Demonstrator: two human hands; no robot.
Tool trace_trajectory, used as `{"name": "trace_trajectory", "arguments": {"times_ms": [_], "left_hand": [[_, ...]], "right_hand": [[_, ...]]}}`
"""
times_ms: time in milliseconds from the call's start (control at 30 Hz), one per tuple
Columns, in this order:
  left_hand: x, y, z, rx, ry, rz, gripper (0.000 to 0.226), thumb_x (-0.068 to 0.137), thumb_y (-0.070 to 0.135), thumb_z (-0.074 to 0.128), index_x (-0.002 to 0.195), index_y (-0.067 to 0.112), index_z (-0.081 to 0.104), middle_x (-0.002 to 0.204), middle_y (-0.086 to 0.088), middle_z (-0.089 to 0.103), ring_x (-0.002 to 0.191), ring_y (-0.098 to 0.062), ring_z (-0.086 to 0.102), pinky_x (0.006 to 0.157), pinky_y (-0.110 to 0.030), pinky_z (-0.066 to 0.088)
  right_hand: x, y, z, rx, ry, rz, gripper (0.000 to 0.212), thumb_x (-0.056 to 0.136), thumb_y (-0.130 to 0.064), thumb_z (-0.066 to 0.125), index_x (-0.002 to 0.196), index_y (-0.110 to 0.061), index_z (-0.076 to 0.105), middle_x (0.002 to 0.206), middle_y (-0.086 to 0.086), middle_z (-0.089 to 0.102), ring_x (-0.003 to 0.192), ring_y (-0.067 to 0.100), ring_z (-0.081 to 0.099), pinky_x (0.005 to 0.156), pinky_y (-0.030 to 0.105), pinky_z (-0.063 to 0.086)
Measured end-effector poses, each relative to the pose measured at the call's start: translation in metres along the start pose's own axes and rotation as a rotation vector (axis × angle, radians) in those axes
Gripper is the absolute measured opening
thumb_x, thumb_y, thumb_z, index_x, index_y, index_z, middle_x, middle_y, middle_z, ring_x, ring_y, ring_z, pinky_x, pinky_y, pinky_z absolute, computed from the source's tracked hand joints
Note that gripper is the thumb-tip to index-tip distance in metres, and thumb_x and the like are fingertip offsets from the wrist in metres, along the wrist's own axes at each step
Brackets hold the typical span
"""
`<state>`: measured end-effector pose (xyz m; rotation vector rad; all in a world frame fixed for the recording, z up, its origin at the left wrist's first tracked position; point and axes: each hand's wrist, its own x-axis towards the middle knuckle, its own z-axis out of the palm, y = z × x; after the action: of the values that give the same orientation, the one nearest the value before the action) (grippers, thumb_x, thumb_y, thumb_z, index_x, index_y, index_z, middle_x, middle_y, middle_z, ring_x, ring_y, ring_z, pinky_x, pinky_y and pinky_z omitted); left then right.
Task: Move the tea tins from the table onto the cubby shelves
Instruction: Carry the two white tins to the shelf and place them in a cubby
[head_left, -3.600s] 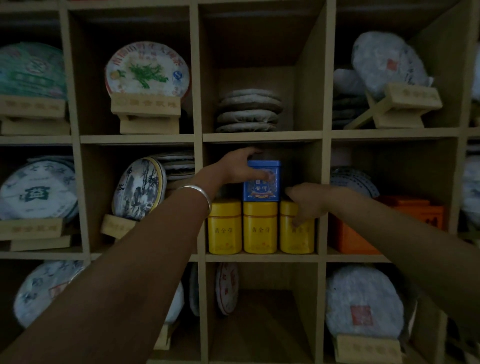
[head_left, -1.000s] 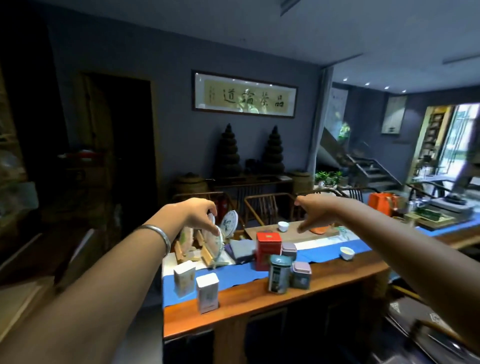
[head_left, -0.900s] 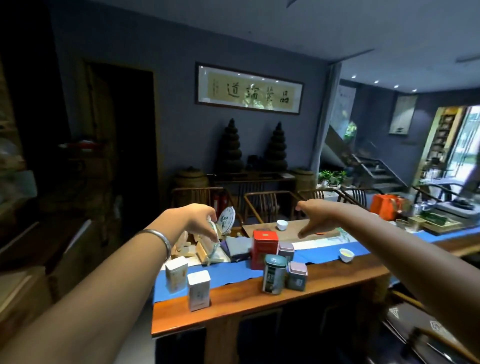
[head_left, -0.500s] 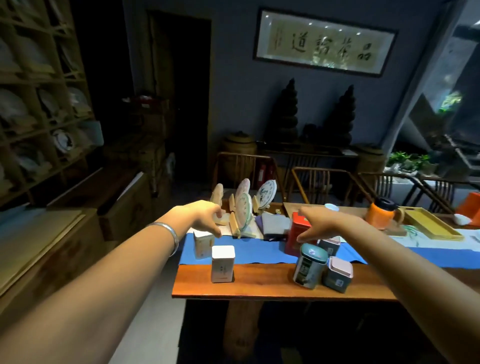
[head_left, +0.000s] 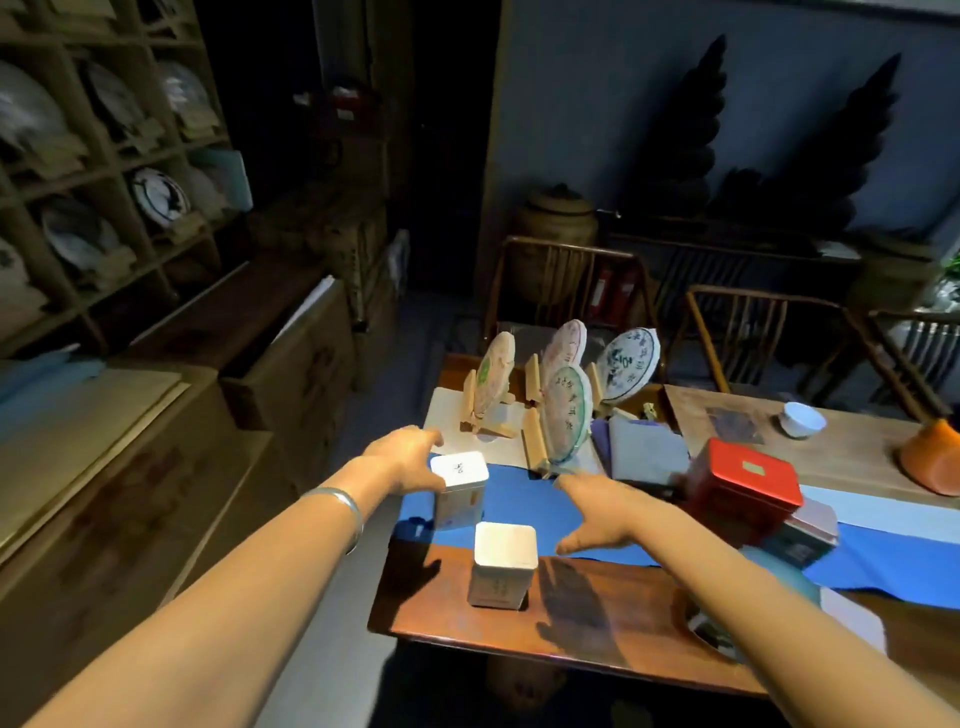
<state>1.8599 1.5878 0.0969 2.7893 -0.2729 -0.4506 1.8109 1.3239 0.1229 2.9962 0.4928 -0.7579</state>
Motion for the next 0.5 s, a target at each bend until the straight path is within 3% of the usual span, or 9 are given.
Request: {"name": "trace_trajectory", "arguments": {"times_ms": [133,400,500], "left_hand": [[0.033,-0.009,0.025,0.056,-0.014,-0.027,0.065,0.078,0.040,0.071,0.131,0.019,0.040,0.127,-0.008,0.052,0.117,-0.026,0.051,0.092,-0.045,0.050],[0.071,-0.011,0.076,0.015,-0.012,-0.107,0.076,0.077,0.037,0.073,0.138,0.019,0.032,0.139,-0.006,0.045,0.125,-0.027,0.042,0.097,-0.046,0.046],[0.079,-0.009,0.088,-0.046,0.043,-0.122,0.065,0.076,0.034,0.075,0.128,0.021,0.038,0.129,-0.007,0.051,0.118,-0.026,0.050,0.090,-0.044,0.050]], "right_hand": [[0.040,0.001,0.035,0.015,-0.047,-0.062,0.078,0.077,-0.052,0.068,0.133,-0.007,0.038,0.130,0.016,0.048,0.120,0.032,0.047,0.096,0.046,0.045],[0.082,0.009,0.073,0.065,-0.067,-0.220,0.085,0.070,-0.052,0.072,0.136,-0.013,0.034,0.122,0.010,0.050,0.113,0.028,0.049,0.083,0.039,0.048],[0.090,0.008,0.084,0.088,-0.052,-0.307,0.068,0.070,-0.044,0.073,0.122,-0.014,0.043,0.111,0.008,0.052,0.103,0.027,0.052,0.070,0.034,0.044]]}}
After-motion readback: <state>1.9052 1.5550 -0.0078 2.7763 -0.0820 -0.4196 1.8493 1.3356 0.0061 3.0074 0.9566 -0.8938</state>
